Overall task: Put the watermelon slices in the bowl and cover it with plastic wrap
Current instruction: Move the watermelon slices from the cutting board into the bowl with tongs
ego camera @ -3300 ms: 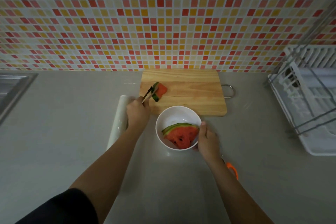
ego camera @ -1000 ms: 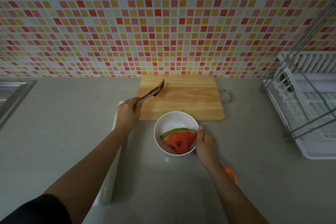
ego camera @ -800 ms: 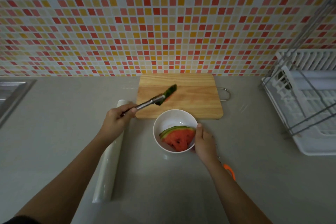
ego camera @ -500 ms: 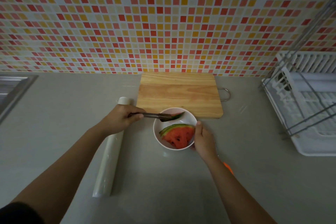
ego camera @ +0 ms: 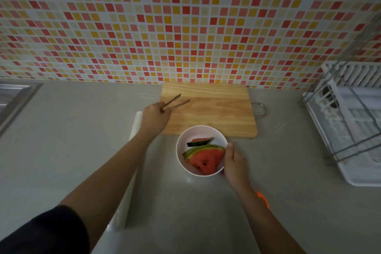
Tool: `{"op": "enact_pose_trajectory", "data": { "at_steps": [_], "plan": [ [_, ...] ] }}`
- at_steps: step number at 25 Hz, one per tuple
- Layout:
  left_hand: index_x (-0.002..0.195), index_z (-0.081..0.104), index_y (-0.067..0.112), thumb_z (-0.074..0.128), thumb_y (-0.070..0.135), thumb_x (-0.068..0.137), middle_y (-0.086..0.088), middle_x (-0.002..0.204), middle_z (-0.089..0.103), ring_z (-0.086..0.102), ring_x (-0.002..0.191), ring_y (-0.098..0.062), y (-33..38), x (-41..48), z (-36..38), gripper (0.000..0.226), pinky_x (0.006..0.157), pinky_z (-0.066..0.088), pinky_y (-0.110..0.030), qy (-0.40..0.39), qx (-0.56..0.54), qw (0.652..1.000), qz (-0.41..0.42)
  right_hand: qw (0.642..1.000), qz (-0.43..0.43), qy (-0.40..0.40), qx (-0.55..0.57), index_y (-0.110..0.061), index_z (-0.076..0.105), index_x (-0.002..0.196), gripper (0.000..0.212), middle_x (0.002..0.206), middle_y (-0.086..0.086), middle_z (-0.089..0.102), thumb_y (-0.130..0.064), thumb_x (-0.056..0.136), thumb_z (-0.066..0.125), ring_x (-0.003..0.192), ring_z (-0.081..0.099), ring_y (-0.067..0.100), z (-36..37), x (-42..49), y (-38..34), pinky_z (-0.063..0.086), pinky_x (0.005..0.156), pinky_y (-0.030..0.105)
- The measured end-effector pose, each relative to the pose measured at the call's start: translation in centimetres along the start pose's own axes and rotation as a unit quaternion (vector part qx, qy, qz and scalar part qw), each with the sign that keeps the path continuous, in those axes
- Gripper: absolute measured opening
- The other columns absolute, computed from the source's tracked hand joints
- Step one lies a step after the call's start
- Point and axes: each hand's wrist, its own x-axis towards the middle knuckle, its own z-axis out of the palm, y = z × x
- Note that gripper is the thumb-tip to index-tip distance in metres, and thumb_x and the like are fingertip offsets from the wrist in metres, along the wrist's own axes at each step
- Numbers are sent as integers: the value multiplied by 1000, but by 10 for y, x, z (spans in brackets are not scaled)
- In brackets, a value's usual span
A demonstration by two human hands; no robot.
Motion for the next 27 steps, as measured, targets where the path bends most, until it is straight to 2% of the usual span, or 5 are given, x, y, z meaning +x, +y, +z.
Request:
{"op": "enact_pose_trajectory", "data": {
  "at_steps": [10,16,19,22,27],
  "plan": [
    [105,64,-3,42,20,98,-20,114,53,52,100,-36,2,23,54,33,84,44,-41,8,133,990,-40,999,14,-12,29,-22,54,61,48,60,-4,58,-35,100,29,54,57,3,-1,-3,-6,38,30,13],
    [123,53,-2,45,46,95,-20,122,50,48,111,-37,11,20,41,56,91,42,-45,-18,155,987,-42,999,-28,-15,-18,-22,59,72,47,65,-12,58,-39,99,25,64,59,9,-3,-2,-3,44,56,18],
    [106,64,1,47,40,95,-20,99,62,59,92,-37,13,-11,22,44,76,44,-38,66,0,998,-11,999,-43,-17,-12,-34,63,92,45,78,-16,63,-45,98,20,76,59,0,-8,-6,1,42,63,15],
    [77,66,22,33,48,97,-9,87,66,63,83,-27,6,-60,15,47,73,47,-32,-72,-138,983,-99,998,-43,-29,37,-46,59,108,37,98,-13,66,-45,98,23,96,61,8,-10,-7,0,48,83,29],
    [116,65,20,35,53,96,-12,115,65,65,99,-27,14,-99,13,48,78,59,-43,-145,-298,923,-196,995,-82,-52,22,-21,59,122,34,115,5,67,-30,100,34,110,60,23,-11,-7,-6,46,97,43]
  ]
}}
